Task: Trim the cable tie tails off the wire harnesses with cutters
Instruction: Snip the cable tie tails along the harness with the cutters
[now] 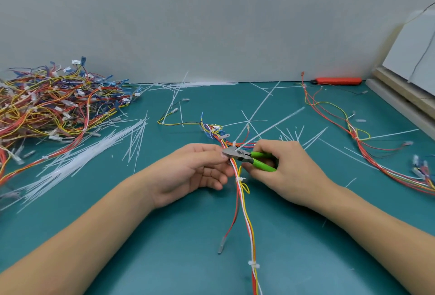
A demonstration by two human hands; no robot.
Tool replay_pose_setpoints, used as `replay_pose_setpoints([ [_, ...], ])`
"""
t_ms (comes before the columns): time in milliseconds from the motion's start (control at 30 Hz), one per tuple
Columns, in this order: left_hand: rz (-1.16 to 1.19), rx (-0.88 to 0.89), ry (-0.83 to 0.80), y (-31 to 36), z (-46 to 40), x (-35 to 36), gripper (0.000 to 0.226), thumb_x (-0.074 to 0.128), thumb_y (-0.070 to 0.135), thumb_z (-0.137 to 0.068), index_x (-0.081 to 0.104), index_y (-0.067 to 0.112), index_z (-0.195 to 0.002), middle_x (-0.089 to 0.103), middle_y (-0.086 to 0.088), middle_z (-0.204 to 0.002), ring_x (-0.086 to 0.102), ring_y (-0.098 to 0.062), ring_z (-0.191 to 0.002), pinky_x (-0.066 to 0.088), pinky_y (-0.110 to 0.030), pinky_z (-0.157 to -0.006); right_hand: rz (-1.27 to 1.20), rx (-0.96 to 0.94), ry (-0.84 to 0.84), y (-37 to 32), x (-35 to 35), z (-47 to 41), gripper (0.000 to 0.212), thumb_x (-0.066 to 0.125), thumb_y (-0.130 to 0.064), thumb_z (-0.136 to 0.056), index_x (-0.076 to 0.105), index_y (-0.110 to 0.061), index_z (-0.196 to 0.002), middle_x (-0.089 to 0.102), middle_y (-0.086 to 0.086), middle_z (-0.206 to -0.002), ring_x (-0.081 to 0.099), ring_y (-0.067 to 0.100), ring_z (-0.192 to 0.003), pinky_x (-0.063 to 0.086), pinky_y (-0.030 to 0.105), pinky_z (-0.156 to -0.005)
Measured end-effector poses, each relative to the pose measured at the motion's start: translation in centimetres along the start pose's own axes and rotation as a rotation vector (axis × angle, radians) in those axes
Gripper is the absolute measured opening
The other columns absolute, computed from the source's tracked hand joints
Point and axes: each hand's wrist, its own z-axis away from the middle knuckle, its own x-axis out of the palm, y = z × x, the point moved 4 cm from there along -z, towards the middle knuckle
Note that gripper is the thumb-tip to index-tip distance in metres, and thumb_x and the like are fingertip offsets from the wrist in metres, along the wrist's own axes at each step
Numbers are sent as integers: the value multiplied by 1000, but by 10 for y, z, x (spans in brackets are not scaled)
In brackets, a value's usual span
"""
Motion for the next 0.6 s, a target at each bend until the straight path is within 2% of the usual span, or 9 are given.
replay_pose_setpoints([
  [67, -1, -2, 11, 0, 0, 0, 19, 66, 21, -91, 69, 5, -101, 70, -13, -88, 65, -18, -69, 56, -25, -64, -22, -1, -11, 0, 2, 1, 15, 78, -30, -89, 65, -26, -84, 60, -7, -69, 52, 12, -66, 50, 40, -68],
  [100, -2, -3, 17, -1, 0, 0, 19, 66, 21, -91, 69, 4, -101, 70, -13, -88, 65, -18, -69, 56, -25, -64, -5, -4, -12, -1, 2, 1, 11, 78, -31, -88, 68, -28, -91, 64, -11, -77, 56, 10, -76, 50, 36, -75],
  [167, -1, -1, 23, -1, 0, 0, 17, 66, 21, -91, 71, 7, -98, 70, -13, -87, 65, -17, -69, 56, -25, -64, 82, -11, -2, -2, 3, 0, 22, 78, -35, -86, 71, -32, -107, 67, -16, -95, 56, 11, -98, 45, 28, -91],
  [233, 5, 3, 18, -1, -1, 0, 16, 68, 22, -89, 73, 9, -96, 71, -13, -87, 65, -17, -69, 56, -25, -64, 109, -1, 0, -3, 2, 0, 33, 78, -36, -86, 71, -35, -118, 65, -14, -106, 52, 13, -108, 39, 24, -98],
  [333, 5, 6, 6, -1, 0, 1, 17, 72, 27, -85, 75, 12, -93, 71, -13, -88, 66, -17, -69, 56, -25, -65, 101, 11, -10, -2, 1, 0, 35, 79, -35, -87, 70, -37, -120, 64, -14, -108, 53, 13, -110, 41, 25, -99],
  [433, -1, 3, 4, -1, -1, 0, 14, 69, 24, -89, 75, 12, -94, 71, -12, -88, 65, -17, -70, 57, -24, -65, 101, 9, -13, -4, 0, 0, 34, 78, -33, -87, 69, -37, -120, 64, -15, -104, 55, 11, -105, 44, 29, -96],
  [600, -3, -1, 18, 0, 0, 1, 13, 65, 21, -91, 74, 11, -92, 71, -13, -87, 65, -17, -68, 56, -24, -64, 104, 2, -15, -3, 0, 0, 39, 78, -29, -87, 65, -34, -124, 65, -21, -112, 55, 7, -108, 45, 29, -98],
])
